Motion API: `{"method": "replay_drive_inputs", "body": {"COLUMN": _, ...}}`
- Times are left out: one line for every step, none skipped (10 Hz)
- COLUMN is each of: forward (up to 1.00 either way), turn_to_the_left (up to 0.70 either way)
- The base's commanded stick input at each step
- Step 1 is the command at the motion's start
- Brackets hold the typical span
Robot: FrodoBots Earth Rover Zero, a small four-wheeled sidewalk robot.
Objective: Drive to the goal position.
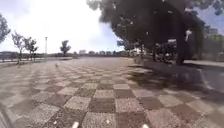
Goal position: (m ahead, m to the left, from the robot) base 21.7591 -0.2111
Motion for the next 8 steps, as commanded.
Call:
{"method": "replay_drive_inputs", "body": {"forward": 0.70, "turn_to_the_left": 0.00}}
{"method": "replay_drive_inputs", "body": {"forward": 0.70, "turn_to_the_left": 0.00}}
{"method": "replay_drive_inputs", "body": {"forward": 0.70, "turn_to_the_left": 0.00}}
{"method": "replay_drive_inputs", "body": {"forward": 0.70, "turn_to_the_left": -0.35}}
{"method": "replay_drive_inputs", "body": {"forward": 0.70, "turn_to_the_left": -0.35}}
{"method": "replay_drive_inputs", "body": {"forward": 0.70, "turn_to_the_left": 0.00}}
{"method": "replay_drive_inputs", "body": {"forward": 0.70, "turn_to_the_left": 0.00}}
{"method": "replay_drive_inputs", "body": {"forward": 0.70, "turn_to_the_left": 0.00}}
